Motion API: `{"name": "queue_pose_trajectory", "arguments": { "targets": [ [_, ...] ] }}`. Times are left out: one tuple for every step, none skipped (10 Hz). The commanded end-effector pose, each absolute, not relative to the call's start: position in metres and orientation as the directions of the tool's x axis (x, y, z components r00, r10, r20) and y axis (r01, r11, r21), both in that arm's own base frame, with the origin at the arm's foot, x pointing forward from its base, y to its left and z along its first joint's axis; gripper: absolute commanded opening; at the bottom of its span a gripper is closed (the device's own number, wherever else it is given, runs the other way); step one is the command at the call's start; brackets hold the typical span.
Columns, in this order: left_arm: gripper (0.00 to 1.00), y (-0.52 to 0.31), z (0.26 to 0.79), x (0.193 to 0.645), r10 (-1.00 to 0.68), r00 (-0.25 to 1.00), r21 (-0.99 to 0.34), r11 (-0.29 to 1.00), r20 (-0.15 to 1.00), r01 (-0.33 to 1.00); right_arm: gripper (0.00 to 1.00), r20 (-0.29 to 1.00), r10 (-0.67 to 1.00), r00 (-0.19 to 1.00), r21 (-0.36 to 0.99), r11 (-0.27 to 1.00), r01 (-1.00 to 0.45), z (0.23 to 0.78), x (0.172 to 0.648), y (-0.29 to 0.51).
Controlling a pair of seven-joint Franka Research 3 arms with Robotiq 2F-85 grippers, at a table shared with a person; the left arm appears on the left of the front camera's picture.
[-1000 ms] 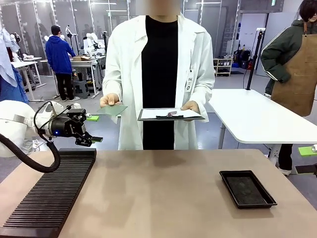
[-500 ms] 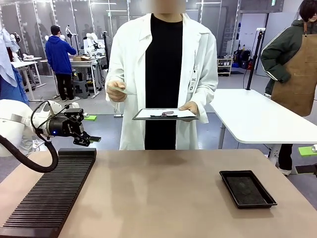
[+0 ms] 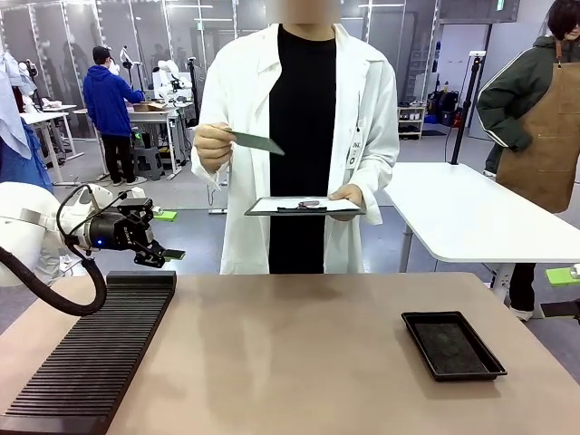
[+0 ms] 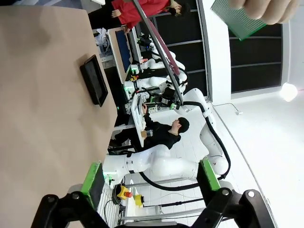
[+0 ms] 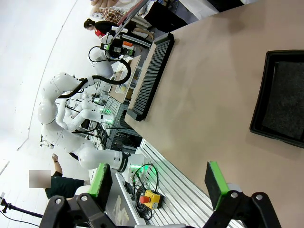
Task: Inspect the PCB.
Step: Pick up the Blank PCB that the human is holding.
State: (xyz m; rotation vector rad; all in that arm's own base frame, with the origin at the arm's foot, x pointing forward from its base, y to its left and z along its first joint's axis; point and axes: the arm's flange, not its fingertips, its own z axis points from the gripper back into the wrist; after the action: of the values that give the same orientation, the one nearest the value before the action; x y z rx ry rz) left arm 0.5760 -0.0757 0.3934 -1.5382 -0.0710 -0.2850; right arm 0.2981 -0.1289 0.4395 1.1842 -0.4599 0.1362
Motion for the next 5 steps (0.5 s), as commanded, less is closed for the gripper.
{"name": "queue_pose_trajectory", "arguments": {
  "targets": [
    [1.0, -0.077, 0.394, 0.578, -0.13, 0.968, -0.975, 0.021, 0.216, 0.221, 1.0, 0.433, -0.128, 0.892, 0.854, 0.377, -0.36, 0.44, 0.299, -0.13],
    [1.0, -0.077, 0.394, 0.578, -0.13, 0.968, -0.975, 0.021, 0.216, 0.221, 1.0, 0.433, -0.128, 0.892, 0.854, 0.377, -0.36, 0.44, 0.299, -0.13],
    [1.0, -0.076, 0.393, 0.576, -0.138, 0.965, -0.974, 0.007, 0.223, 0.226, 1.0, 0.433, -0.128, 0.892, 0.854, 0.377, -0.36, 0.44, 0.299, -0.13],
    [1.0, -0.062, 0.407, 0.564, -0.14, 0.967, -0.975, 0.04, 0.212, 0.219, 1.0, 0.433, -0.128, 0.892, 0.854, 0.377, -0.36, 0.44, 0.299, -0.13],
    [1.0, -0.047, 0.422, 0.547, -0.126, 0.963, -0.969, 0.03, 0.24, 0.246, 1.0, 0.433, -0.128, 0.892, 0.854, 0.377, -0.36, 0.44, 0.299, -0.13]
  ]
}}
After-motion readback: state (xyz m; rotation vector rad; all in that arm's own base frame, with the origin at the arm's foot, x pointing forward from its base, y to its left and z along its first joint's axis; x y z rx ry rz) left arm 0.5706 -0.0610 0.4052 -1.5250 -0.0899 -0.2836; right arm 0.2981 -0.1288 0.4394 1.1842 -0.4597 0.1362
